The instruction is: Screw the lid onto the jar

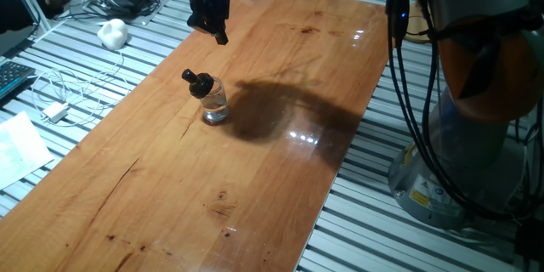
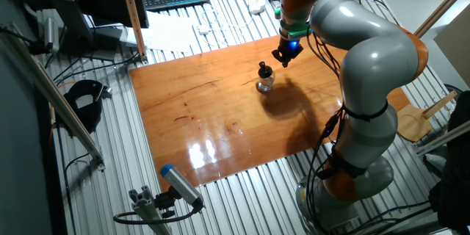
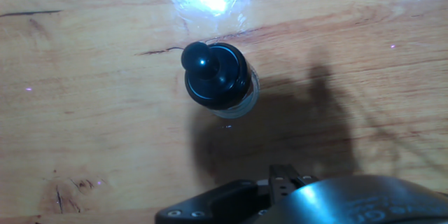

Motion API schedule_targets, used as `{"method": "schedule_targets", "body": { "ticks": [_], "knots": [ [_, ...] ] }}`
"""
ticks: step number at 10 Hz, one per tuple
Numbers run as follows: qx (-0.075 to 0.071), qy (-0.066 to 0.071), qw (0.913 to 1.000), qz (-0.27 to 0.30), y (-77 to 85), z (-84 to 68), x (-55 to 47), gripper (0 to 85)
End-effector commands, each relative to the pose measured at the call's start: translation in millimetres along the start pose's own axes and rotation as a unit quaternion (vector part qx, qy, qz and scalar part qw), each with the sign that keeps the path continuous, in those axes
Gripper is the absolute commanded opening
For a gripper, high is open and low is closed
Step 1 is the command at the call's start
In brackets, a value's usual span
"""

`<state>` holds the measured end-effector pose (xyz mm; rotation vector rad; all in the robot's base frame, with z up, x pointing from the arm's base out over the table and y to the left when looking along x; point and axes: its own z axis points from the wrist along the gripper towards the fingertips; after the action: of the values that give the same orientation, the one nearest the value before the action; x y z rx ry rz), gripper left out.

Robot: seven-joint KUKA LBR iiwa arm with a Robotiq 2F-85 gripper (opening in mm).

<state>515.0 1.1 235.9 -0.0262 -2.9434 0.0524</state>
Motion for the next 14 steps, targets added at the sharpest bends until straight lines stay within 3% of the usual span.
{"method": "schedule_targets", "body": {
  "ticks": [1,4,5,6,10,11,12,13,14],
  "knots": [
    [0.0,0.001,1.0,-0.001,-0.1,0.0,0.0,0.0],
    [-0.005,-0.015,0.9999,0.004,-0.1,0.0,0.0,0.0],
    [-0.018,-0.02,0.9996,0.009,-0.1,0.0,0.0,0.0],
    [-0.019,-0.022,0.9995,0.013,-0.1,0.0,0.0,0.0],
    [-0.007,-0.01,0.9998,0.018,-0.1,0.0,0.0,0.0],
    [0.007,-0.005,0.9998,0.019,-0.1,0.0,0.0,0.0],
    [0.008,0.0,0.9998,0.017,-0.1,0.0,0.0,0.0],
    [0.012,-0.024,0.9994,0.022,-0.1,0.0,0.0,0.0],
    [0.027,-0.032,0.999,0.016,-0.1,0.0,0.0,0.0]
  ]
}}
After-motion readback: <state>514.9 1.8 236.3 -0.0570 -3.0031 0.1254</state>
